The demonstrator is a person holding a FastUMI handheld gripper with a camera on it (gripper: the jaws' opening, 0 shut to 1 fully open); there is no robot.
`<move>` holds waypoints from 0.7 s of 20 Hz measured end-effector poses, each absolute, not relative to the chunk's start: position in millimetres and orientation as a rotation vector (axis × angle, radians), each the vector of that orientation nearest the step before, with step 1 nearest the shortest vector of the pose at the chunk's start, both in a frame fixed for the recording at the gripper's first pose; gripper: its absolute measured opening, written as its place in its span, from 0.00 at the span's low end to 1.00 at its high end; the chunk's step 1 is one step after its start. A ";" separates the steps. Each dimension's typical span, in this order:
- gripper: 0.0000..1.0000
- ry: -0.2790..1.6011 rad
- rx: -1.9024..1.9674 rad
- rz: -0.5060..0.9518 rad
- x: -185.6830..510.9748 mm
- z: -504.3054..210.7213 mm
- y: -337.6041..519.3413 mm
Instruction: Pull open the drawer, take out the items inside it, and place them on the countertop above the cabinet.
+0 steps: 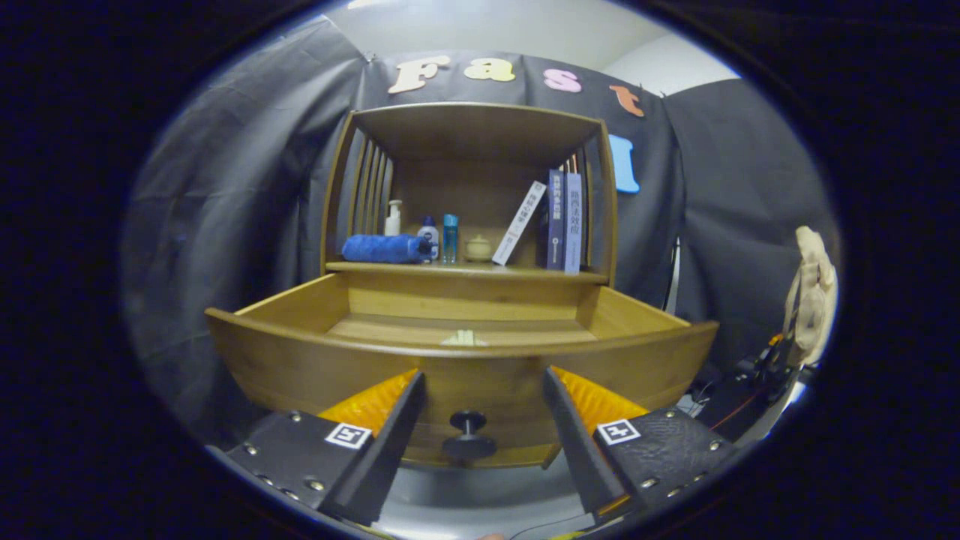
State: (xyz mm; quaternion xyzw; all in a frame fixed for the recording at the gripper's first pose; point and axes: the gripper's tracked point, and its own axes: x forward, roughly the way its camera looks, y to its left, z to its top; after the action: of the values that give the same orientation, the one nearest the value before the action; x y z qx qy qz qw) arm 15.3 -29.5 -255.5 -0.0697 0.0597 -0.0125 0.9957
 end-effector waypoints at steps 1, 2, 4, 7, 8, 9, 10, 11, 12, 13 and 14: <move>0.95 0.107 -0.150 -0.030 16.1 -244.0 -30.5; 0.96 0.094 -0.160 -0.041 17.4 -231.7 -32.6; 0.98 0.073 -0.163 -0.036 20.6 -204.9 -30.7; 0.98 0.078 -0.153 -0.015 37.8 -173.8 -26.3; 0.98 0.084 -0.151 -0.012 46.3 -164.3 -25.8; 0.98 0.089 -0.151 -0.018 55.2 -155.4 -27.0; 0.98 0.103 -0.155 -0.018 63.2 -148.3 -26.7; 0.97 0.117 -0.154 -0.015 72.3 -143.0 -25.0; 0.98 0.136 -0.151 -0.011 80.7 -140.9 -23.2; 0.98 0.170 -0.152 -0.006 89.3 -143.5 -22.2; 0.98 0.194 -0.151 -0.003 97.6 -146.6 -20.7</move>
State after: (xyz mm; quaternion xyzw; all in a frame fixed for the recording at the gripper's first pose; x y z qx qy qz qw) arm 97.6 -20.7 -146.6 -0.0755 0.0969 -0.0017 0.9924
